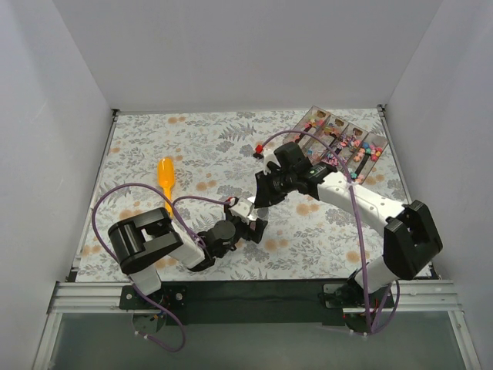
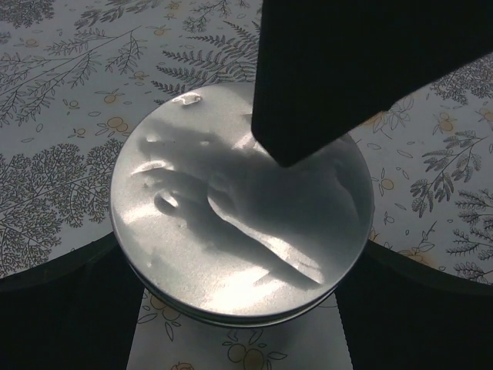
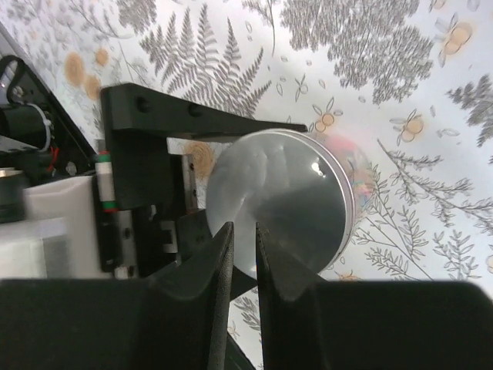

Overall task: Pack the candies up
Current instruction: Screw the bottle lid onto the packing bottle.

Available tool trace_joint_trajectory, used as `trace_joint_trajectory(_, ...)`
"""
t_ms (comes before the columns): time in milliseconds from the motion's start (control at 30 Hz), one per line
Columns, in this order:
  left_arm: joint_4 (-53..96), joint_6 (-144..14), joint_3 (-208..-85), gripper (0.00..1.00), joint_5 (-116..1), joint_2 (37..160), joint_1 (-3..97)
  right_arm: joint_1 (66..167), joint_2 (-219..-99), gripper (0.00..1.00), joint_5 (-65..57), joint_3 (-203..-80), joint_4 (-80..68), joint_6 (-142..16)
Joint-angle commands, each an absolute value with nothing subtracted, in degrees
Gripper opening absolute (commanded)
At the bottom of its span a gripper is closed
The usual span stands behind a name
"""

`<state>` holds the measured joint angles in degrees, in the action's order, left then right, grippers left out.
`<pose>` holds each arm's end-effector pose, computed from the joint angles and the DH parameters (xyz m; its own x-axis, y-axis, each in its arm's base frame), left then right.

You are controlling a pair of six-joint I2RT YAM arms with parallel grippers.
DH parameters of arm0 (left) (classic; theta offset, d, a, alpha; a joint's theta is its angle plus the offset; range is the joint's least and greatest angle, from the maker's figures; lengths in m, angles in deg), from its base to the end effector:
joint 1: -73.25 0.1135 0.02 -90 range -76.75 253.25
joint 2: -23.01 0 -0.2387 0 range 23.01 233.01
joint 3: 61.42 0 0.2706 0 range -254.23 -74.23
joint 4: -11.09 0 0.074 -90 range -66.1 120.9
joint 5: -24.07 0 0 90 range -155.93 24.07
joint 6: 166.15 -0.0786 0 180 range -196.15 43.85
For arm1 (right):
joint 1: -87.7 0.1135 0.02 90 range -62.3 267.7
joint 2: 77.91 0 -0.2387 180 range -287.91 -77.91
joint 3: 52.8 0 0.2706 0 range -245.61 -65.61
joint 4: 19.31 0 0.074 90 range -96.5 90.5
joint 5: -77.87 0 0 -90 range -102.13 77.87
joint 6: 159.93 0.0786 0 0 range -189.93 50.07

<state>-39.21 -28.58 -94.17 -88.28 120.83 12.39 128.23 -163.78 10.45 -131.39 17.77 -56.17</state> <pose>0.1763 -0.2548 0.0672 -0.5479 -0.4192 -0.7239 0.3326 0.6849 -0.6483 0.2662 0.2673 0.2148 -0.7085 -0.3168 -0.6306 -0.6591 0.6165 0.4308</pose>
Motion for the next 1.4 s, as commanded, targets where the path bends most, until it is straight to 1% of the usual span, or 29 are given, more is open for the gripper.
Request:
trace_joint_trajectory(0, -31.47, -27.99, -93.21, 0.67, -87.11, 120.49, 12.78, 128.13, -166.06, 0.24, 14.93, -127.41, 12.59, -55.00)
trace_joint_trajectory(67, -30.68, -27.90, -92.77, 0.68, -87.02, 119.08, 12.78, 127.78, -166.59, 0.24, 14.41, -123.37, 10.47, -54.29)
trace_joint_trajectory(133, -29.80, -27.64, -91.90, 0.73, -86.67, 116.45, 12.78, 127.60, -166.94, 0.24, 13.71, -120.12, 9.50, -53.76)
trace_joint_trajectory(167, -29.10, -27.55, -91.81, 0.76, -86.24, 115.40, 12.78, 127.51, -167.12, 0.24, 13.36, -119.32, 9.24, -53.67)
trace_joint_trajectory(200, -28.22, -27.46, -91.54, 0.82, -85.28, 113.99, 12.78, 127.42, -167.21, 0.23, 12.83, -118.62, 9.15, -53.67)
trace_joint_trajectory(300, -24.10, -26.76, -90.58, 0.90, -84.39, 108.02, 12.78, 127.33, -167.30, 0.23, 11.69, -116.85, 8.62, -53.58)
trace_joint_trajectory(333, -21.04, -25.89, -90.40, 0.93, -83.95, 104.09, 12.78, 127.33, -167.38, 0.23, 11.34, -116.68, 8.53, -53.67)
trace_joint_trajectory(467, -13.29, -21.94, -88.73, 0.95, -83.51, 94.85, 12.78, 127.33, -167.47, 0.24, 10.10, -116.85, 8.53, -53.67)
trace_joint_trajectory(533, -10.57, -20.53, -88.03, 0.96, -85.08, 92.80, 12.78, 127.33, -167.56, 0.24, 10.72, -116.85, 8.01, -53.76)
trace_joint_trajectory(633, -7.14, -18.86, -87.85, 0.95, -87.11, 92.01, 12.78, 127.34, -167.74, 0.24, 11.16, -117.29, 7.56, -53.85)
trace_joint_trajectory(800, -4.83, -16.74, -87.50, 0.97, -84.30, 88.58, 12.78, 127.42, -168.00, 0.24, 11.77, -118.96, 7.65, -54.37)
trace_joint_trajectory(867, -5.97, -17.35, -87.50, 0.97, -85.35, 90.15, 12.78, 127.77, -167.48, 0.24, 12.56, -119.49, 7.65, -54.38)
trace_joint_trajectory(900, -7.11, -17.96, -87.93, 0.97, -86.05, 93.03, 12.78, 128.03, -166.95, 0.24, 13.08, -119.75, 7.65, -54.64)
trace_joint_trajectory(967, -9.04, -18.32, -88.46, 0.96, -85.88, 96.73, 12.78, 129.00, -165.37, 0.24, 13.18, -120.89, 7.65, -54.64)
trace_joint_trajectory(1067, -14.14, -18.50, -89.34, 0.90, -85.44, 103.77, 12.78, 130.23, -163.17, 0.24, 12.57, -122.65, 7.74, -54.64)
trace_joint_trajectory(1100, -16.33, -18.32, -89.34, 0.82, -85.44, 104.83, 12.78, 130.76, -162.30, 0.24, 12.56, -123.09, 7.74, -54.55)
trace_joint_trajectory(1133, -17.22, -18.23, -89.08, 0.78, -85.70, 106.23, 12.78, 130.94, -161.94, 0.24, 12.74, -123.79, 7.74, -54.64)
trace_joint_trajectory(1200, -20.02, -18.06, -88.38, 0.65, -85.44, 106.51, 12.78, 131.11, -161.59, 0.25, 13.44, -124.23, 8.18, -54.64)
trace_joint_trajectory(1233, -20.39, -18.41, -88.20, 0.62, -85.53, 106.42, 12.78, 131.11, -160.98, 0.25, 13.09, -124.23, 8.35, -54.55)
trace_joint_trajectory(1300, -20.31, -18.41, -87.94, 0.62, -85.79, 105.81, 12.78, 131.11, -160.27, 0.27, 9.25, -123.01, 8.62, -54.29)
trace_joint_trajectory(1367, -20.48, -18.32, -87.15, 0.62, -85.71, 105.19, 12.78, 130.15, -159.74, 0.32, 8.08, -121.78, 8.53, -53.68)
